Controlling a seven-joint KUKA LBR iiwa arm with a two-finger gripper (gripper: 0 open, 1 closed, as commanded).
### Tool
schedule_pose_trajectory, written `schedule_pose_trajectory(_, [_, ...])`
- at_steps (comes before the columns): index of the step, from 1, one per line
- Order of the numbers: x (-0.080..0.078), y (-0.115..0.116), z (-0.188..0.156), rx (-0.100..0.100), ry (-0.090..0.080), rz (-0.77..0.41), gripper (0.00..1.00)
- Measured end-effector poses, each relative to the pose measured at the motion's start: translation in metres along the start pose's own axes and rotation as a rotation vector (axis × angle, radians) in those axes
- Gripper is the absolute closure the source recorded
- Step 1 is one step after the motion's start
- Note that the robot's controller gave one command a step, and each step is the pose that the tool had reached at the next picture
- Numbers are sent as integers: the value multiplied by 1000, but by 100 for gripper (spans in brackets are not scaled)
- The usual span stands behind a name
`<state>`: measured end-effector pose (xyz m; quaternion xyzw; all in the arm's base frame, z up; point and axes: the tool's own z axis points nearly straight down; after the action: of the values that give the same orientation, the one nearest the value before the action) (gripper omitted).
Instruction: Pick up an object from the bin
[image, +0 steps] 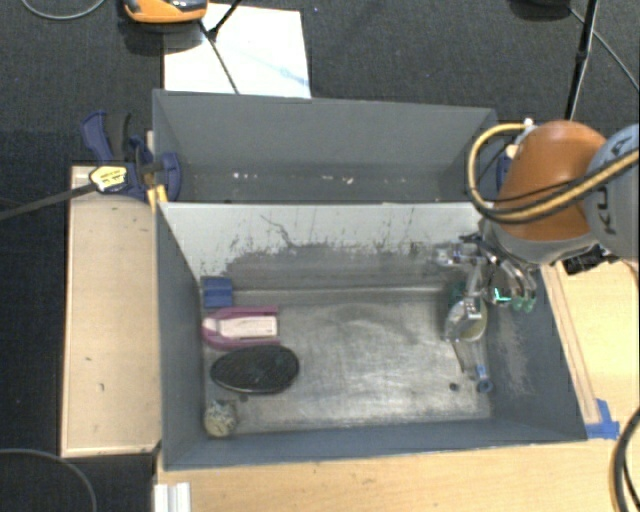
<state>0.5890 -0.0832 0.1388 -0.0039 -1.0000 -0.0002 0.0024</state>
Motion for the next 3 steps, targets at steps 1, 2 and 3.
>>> schedule_pose_trajectory(1, [15,-59,22,-4,-7,219,0])
schedule_pose_trajectory(2, [-3,-64,66,-10,-4,290,0])
schedule_pose_trajectory(3, [0,-63,68,-12,9,287,100])
